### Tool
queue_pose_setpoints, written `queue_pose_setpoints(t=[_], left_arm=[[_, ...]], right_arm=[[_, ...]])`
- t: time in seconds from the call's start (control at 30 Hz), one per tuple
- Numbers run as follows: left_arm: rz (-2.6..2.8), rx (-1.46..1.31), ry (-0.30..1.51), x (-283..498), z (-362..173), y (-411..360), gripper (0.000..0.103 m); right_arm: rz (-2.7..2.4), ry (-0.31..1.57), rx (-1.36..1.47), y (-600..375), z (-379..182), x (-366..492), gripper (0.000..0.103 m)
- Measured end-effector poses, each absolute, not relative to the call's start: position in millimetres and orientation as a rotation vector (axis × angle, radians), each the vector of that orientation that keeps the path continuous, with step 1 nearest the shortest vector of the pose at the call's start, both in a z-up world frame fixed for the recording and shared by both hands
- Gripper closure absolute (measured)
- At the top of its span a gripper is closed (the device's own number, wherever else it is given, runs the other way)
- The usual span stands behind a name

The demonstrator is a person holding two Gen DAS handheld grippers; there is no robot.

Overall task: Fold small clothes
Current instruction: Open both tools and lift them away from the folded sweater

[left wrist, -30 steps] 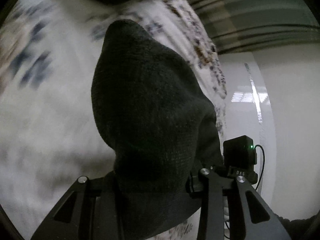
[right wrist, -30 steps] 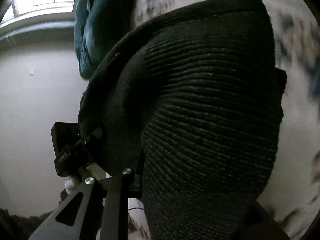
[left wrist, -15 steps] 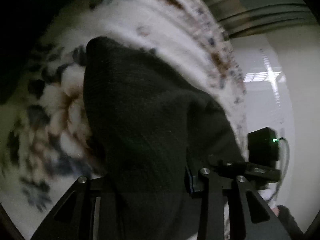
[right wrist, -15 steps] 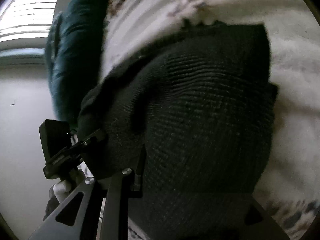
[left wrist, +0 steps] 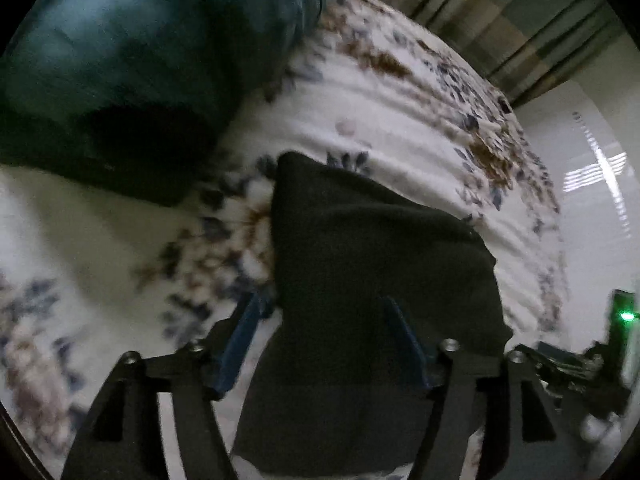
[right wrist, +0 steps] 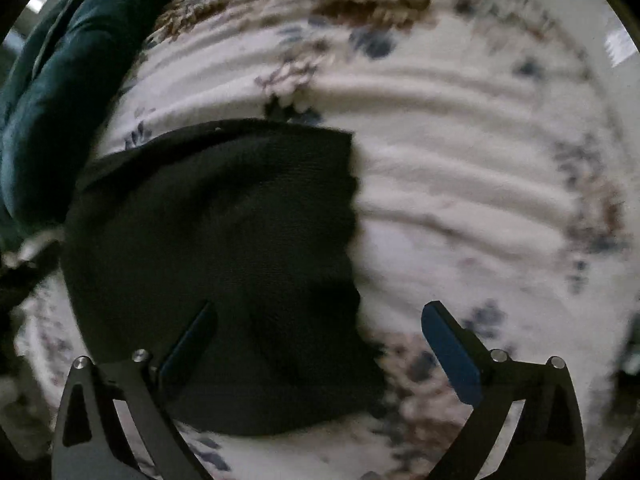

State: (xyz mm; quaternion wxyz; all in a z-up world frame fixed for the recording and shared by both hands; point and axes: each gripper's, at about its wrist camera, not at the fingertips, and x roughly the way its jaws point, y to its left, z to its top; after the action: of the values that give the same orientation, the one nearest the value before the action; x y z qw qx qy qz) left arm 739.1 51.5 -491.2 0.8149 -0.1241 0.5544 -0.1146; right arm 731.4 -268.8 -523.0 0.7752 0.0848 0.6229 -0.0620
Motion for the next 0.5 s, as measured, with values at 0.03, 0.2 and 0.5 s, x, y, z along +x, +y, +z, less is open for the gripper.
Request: queue_pose_setpoints(t=[0.03, 0.2, 0.5], left_arm=[[-0.215, -0.227, 1.174, 729.7, -485.0, 49.0, 0.012], [-0.100, -0.109, 1.126, 685.4, -437.1, 34.1, 0.000], [-0.061, -0.058, 1.024, 611.3, -323.4, 11.7, 0.000]], right_arm=[[-0.159, 1.321, 0.138, -261.0, -512.3, 725.2, 0.000], [-0.228, 1.201, 0.029, -253.5, -453.0, 677.0, 0.000], [-0.278, 1.028, -0.009, -243.7, -317.6, 572.4, 0.000]])
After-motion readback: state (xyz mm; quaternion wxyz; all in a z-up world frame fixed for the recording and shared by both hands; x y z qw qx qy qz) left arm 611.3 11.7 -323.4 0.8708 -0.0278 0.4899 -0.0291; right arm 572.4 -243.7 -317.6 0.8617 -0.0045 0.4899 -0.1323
